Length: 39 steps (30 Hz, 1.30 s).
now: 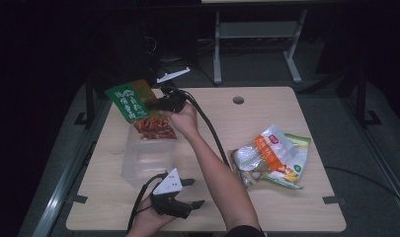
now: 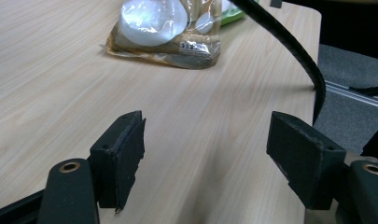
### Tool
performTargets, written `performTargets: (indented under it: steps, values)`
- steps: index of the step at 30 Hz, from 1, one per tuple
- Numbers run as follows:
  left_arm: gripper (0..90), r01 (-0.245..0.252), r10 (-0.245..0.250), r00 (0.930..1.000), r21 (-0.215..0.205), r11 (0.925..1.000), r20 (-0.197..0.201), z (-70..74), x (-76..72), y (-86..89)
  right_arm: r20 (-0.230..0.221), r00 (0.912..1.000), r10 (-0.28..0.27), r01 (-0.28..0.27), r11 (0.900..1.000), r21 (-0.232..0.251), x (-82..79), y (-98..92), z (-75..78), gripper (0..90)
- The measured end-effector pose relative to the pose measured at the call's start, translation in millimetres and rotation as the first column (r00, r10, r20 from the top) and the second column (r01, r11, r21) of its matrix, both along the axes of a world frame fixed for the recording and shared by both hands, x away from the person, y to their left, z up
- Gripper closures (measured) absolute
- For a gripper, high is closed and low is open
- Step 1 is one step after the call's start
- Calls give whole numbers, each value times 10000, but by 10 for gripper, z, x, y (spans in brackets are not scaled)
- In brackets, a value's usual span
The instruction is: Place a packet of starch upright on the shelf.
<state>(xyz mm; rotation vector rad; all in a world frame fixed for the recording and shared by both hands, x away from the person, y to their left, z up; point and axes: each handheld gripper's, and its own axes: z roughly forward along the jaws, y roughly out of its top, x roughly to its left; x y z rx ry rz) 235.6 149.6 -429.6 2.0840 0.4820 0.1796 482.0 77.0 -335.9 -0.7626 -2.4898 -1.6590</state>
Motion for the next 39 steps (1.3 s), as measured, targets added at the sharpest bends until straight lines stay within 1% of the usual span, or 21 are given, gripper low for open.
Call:
performTargets:
  steps: [4,7,9,11,12,15,17,23,25,26,29,31,32,34,35,37,38,39]
  values:
    - [271,-90,90,10000,-66,9999,-6,4,16,21,-139,9997,-178,179,9998,112,10,-30,-124,900]
    - [271,-103,103,9999,-2,9999,-66,-8,32,19,-277,9992,-297,302,9994,193,26,-64,-191,900]
    - [271,-58,58,10000,28,10000,-63,-11,27,11,-198,9993,-304,309,9993,233,16,-88,-215,899]
    - [271,-16,16,10000,78,10000,-26,-16,17,0,-97,9997,-242,243,9996,168,10,-103,-230,899]
    - [271,-2,3,10000,108,9999,-23,-16,16,-2,-102,9995,-306,307,9995,102,5,-120,-243,898]
    - [271,-28,28,10000,67,10000,-34,-15,18,2,-108,9994,-344,345,9994,104,-6,-170,-296,898]
    - [271,-36,36,10000,71,10000,-4,-12,21,7,-31,9992,-395,396,9991,139,-8,-223,-334,897]
    - [271,-91,91,10000,104,9999,18,-10,30,15,-3,9992,-407,407,9990,172,-24,-322,-427,897]
    - [271,-98,98,9999,106,9999,60,-9,30,16,-70,9988,-487,488,9986,190,-18,-360,-464,896]
    - [272,-110,109,9999,135,9998,79,-7,30,17,-139,9985,-533,535,9984,193,-12,-377,-472,896]
    - [271,-115,114,9999,106,9999,56,-8,37,24,-163,9985,-529,532,9984,177,-7,-403,-474,889]
    - [271,-102,102,9999,109,9999,32,-11,40,24,-58,9986,-520,520,9986,-3,-17,-408,-453,832]
    - [271,-96,96,10000,118,9999,19,-11,40,22,-60,9986,-534,534,9986,49,-25,-422,-432,772]
    - [271,-82,82,10000,135,9999,3,-12,37,17,-119,9982,-583,585,9982,155,-29,-454,-399,710]
    - [271,-73,73,10000,135,9999,5,-13,36,14,-93,9981,-614,615,9980,119,-32,-471,-385,682]
    - [271,-53,53,10000,124,9999,14,-13,34,10,-88,9982,-588,588,9983,7,-46,-515,-345,653]
    - [271,-48,48,10000,128,9999,21,-13,33,8,-122,9981,-610,610,9981,-54,-59,-540,-323,619]
    - [271,-38,38,10000,131,9999,15,-14,32,6,-148,9980,-614,613,9981,-90,-70,-568,-303,604]
